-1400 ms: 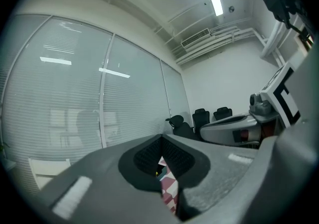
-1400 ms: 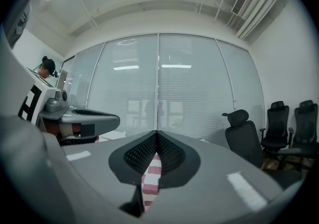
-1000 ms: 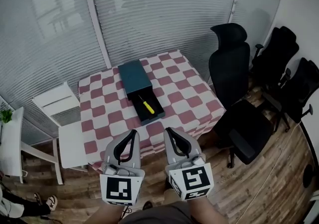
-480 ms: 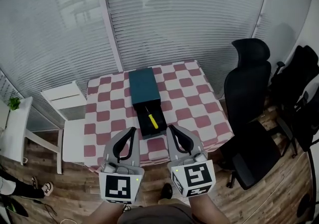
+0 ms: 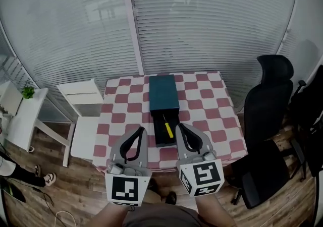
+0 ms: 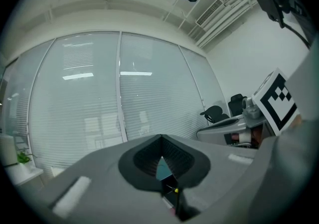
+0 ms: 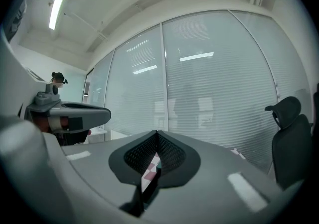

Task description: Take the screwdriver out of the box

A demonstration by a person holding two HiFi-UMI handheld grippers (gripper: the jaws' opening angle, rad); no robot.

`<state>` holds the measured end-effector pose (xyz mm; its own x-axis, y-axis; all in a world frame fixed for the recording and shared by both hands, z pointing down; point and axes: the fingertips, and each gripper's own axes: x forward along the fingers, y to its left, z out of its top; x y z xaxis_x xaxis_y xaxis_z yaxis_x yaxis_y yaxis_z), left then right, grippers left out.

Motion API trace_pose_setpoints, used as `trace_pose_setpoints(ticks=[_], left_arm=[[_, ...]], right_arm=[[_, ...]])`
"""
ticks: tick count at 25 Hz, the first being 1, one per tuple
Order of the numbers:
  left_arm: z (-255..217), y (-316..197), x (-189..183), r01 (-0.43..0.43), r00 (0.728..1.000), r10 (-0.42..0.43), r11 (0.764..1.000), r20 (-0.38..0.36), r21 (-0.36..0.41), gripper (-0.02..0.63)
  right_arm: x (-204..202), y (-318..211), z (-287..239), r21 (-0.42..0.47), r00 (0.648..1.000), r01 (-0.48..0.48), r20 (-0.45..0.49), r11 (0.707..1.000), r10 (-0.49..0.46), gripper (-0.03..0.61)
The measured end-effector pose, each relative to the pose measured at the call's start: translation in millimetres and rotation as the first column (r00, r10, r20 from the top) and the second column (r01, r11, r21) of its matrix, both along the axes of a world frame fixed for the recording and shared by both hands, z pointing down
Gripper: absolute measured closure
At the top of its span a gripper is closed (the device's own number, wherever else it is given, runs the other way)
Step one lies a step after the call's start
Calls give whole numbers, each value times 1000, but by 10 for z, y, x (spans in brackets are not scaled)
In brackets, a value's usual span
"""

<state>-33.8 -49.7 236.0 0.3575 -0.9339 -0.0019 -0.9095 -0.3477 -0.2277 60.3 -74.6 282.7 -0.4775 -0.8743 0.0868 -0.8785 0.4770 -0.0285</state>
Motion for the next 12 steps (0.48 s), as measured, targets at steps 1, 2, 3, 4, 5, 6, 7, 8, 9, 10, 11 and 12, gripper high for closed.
trace_pose_setpoints(ticks=[1, 2, 3, 4, 5, 6, 7, 8, 9, 10, 11, 12], left_arm=[[4, -22, -38, 9, 1000, -9, 1000, -1, 2, 612], [21, -49, -77, 17, 1000, -17, 1000, -2, 1, 612], [47, -83, -115, 23, 1000, -23, 1000, -4, -2, 612], [75, -125, -147, 26, 1000, -26, 1000, -8, -6, 612], [100, -175, -170, 27, 1000, -27, 1000, -13, -9, 612], [121, -231, -186, 26, 999, -26, 1000, -18, -10, 612], [138, -292, -196, 23, 999, -23, 1000, -24, -11, 612], [152, -354, -202, 19, 999, -19, 1000, -31, -12, 612], [164, -418, -207, 14, 999, -15, 1000, -37, -15, 612], [174, -483, -211, 10, 999, -11, 1000, -42, -17, 612], [180, -551, -216, 6, 999, -7, 1000, -46, -20, 612], [181, -620, -223, 2, 999, -3, 1000, -50, -21, 612]], right_arm=[[-53, -28, 5, -1, 1000, 11, -3, 1000, -11, 554], [-110, -52, 20, -3, 1000, 23, -8, 1000, -23, 554], [-162, -80, 39, -6, 999, 34, -15, 999, -34, 554], [-204, -117, 59, -9, 999, 41, -23, 999, -41, 554], [-234, -165, 75, -10, 999, 45, -30, 999, -46, 554], [-253, -223, 87, -12, 998, 47, -36, 999, -47, 554], [-266, -285, 97, -14, 998, 46, -42, 999, -47, 553], [-276, -346, 105, -16, 998, 44, -47, 999, -45, 554], [-282, -403, 110, -19, 998, 42, -51, 999, -43, 554], [-287, -461, 113, -20, 998, 39, -54, 999, -40, 554], [-293, -519, 113, -21, 998, 36, -58, 999, -37, 554], [-302, -580, 114, -22, 998, 33, -61, 999, -34, 553]])
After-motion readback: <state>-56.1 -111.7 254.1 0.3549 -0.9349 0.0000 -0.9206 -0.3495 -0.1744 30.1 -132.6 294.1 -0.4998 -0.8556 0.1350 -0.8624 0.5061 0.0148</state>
